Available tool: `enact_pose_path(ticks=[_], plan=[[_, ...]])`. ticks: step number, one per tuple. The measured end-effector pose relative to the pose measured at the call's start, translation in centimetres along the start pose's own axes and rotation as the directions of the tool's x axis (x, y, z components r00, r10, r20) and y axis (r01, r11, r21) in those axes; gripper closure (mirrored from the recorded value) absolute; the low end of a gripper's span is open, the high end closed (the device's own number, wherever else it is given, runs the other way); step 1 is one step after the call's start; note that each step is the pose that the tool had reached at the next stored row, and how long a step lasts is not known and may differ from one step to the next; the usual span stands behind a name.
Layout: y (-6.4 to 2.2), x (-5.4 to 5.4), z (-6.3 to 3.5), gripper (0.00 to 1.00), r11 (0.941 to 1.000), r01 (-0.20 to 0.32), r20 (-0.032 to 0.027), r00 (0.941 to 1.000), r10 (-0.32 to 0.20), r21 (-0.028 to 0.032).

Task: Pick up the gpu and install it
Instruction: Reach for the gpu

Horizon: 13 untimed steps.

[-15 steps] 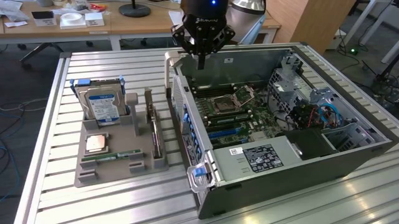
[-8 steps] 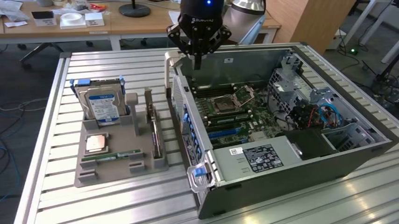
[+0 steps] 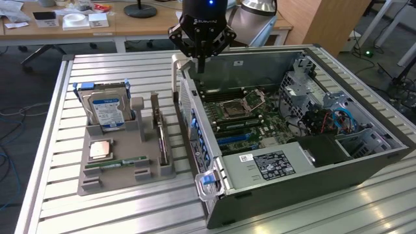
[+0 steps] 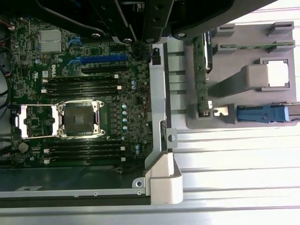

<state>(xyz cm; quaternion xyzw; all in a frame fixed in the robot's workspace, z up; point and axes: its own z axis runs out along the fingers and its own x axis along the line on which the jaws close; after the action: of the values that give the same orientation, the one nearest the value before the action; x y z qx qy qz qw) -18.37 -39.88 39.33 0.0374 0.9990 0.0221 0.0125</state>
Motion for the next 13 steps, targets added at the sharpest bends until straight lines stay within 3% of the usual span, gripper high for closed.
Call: enact_pose_path(ticks=[13], plan=[[-0.11, 1.5, -0.04, 0.89, 1.0, 0.0, 0.0, 1.0, 0.0, 0.0]])
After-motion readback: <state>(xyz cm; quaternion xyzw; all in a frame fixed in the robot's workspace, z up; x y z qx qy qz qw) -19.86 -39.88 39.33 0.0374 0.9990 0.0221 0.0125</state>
